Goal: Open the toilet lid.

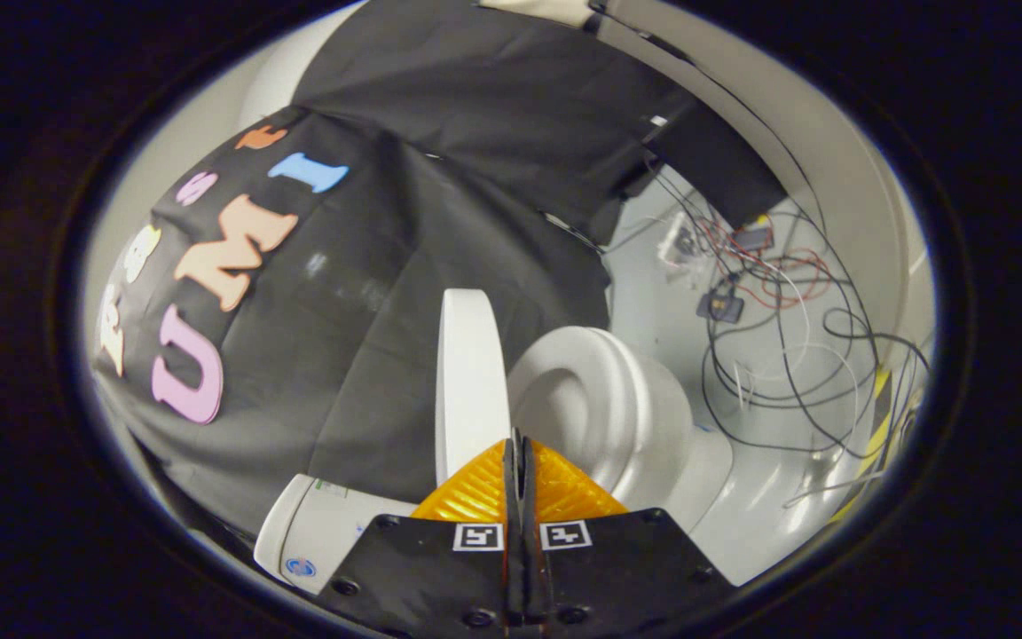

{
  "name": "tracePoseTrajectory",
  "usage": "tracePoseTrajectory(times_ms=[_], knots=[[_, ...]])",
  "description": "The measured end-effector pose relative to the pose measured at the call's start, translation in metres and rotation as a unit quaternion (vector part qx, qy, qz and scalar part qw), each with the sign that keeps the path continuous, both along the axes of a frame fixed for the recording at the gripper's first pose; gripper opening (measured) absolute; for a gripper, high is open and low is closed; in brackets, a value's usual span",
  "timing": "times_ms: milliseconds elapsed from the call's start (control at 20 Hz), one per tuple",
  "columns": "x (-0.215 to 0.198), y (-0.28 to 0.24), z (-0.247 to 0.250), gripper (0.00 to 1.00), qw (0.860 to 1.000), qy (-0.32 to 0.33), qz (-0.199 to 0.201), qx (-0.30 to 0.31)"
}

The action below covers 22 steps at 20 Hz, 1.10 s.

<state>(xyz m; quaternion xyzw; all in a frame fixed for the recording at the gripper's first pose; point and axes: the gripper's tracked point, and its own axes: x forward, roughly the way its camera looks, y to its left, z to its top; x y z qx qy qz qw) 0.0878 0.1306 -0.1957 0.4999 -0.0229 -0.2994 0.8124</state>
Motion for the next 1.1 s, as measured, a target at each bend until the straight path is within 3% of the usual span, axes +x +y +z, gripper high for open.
tracePoseTrajectory(times_ms=[250,450,750,950,1100], knots=[[0.028,0.03,0.067,0.03,0.991,-0.005,0.056,-0.122],[0.044,0.049,0.099,0.06,0.978,-0.01,0.093,-0.185],[0.07,0.087,0.139,0.08,0.947,-0.022,0.158,-0.278],[0.084,0.118,0.154,0.08,0.913,-0.008,0.214,-0.347],[0.095,0.138,0.163,0.08,0.897,-0.017,0.24,-0.371]])
